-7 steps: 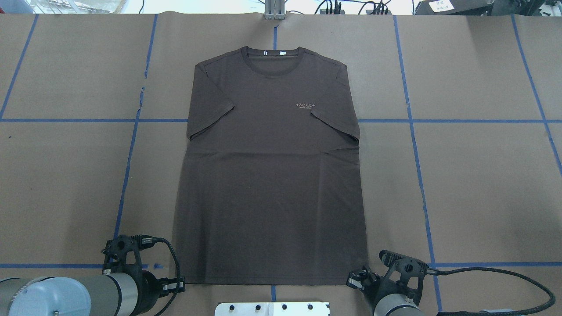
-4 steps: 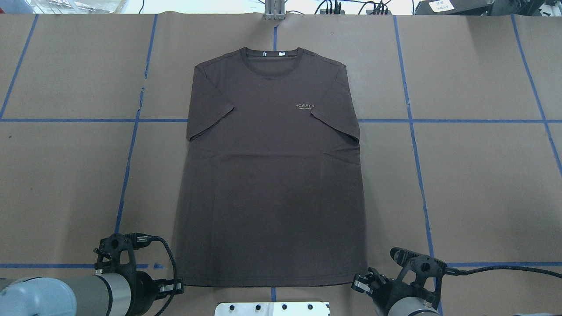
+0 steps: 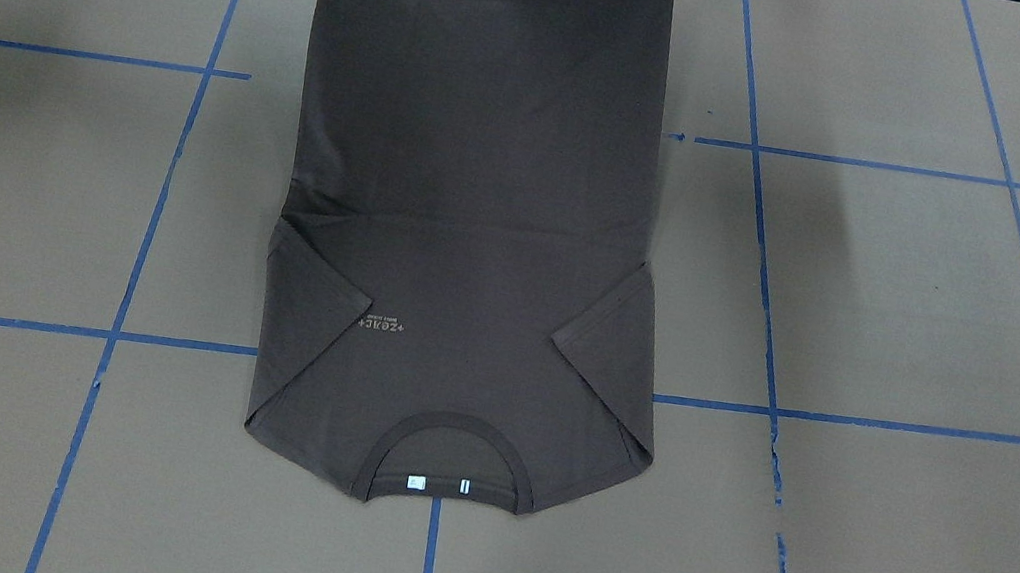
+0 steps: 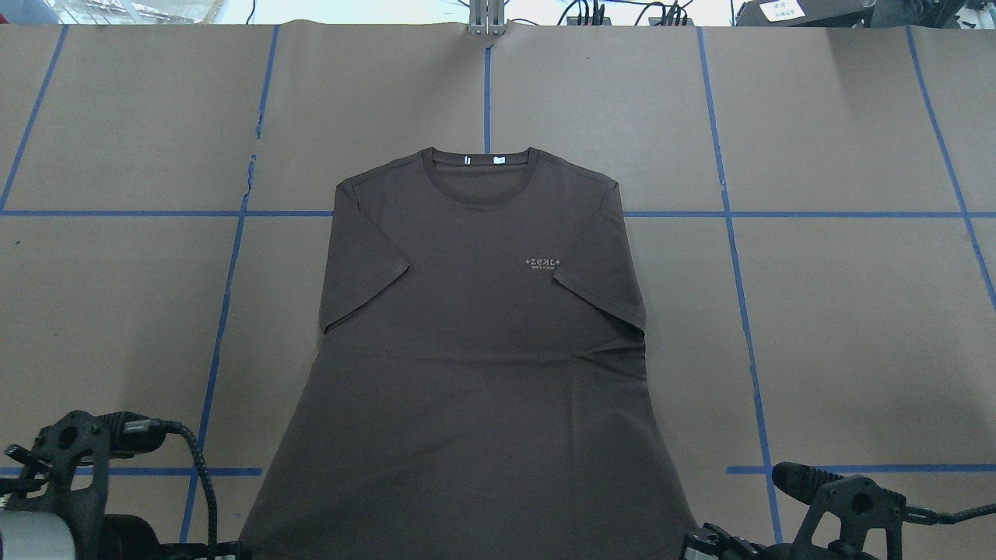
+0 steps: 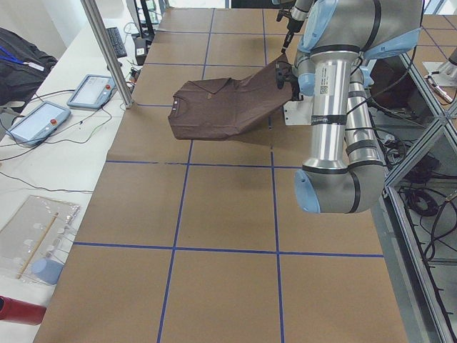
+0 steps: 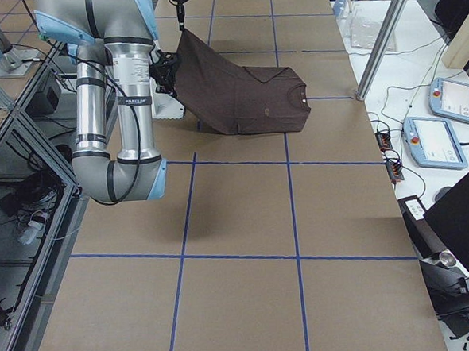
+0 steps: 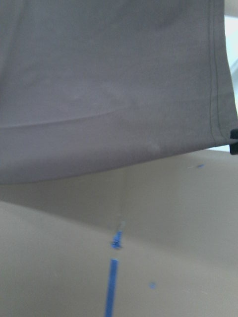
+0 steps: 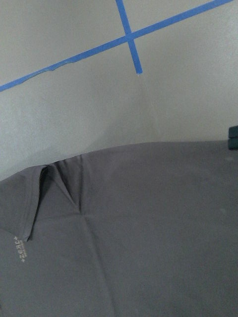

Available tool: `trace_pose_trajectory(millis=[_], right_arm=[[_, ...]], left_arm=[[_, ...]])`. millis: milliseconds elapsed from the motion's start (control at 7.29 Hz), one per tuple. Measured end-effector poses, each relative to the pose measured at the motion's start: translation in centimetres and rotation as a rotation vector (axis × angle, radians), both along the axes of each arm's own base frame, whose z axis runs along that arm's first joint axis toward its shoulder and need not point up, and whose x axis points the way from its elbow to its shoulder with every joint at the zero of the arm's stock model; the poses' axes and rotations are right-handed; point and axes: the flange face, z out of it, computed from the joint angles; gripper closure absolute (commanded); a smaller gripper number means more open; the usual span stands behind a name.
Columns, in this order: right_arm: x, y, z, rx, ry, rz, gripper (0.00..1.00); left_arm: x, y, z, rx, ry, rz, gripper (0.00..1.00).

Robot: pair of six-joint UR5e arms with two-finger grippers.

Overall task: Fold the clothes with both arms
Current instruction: 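Lift the hem with both grippers and carry it toward the collar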

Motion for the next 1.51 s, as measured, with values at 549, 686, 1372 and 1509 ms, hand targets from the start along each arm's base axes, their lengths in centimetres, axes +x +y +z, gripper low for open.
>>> trace_pose_trajectory(millis=[549,686,1372,1509], right_arm=[[2.9,-7.0,-0.9,-0.074,0.007,0.083,1.0],[2.5,-9.9,-1.9,-0.065,0.004,0.107,1.0],[-3.8,-24.7,-1.3,-0.014,0.138,0.215,1.0],[-5.1,-27.6,0.0,-0.01,0.141,0.228,1.0]], left_arm=[[-0.2,-5.8,-0.3,0.139,-0.042,-0.067,1.0],[0.8,-9.3,-0.5,0.208,-0.074,-0.105,1.0],[5.6,-27.5,1.9,0.38,-0.276,-0.21,1.0],[7.0,-30.4,3.3,0.386,-0.289,-0.226,1.0]])
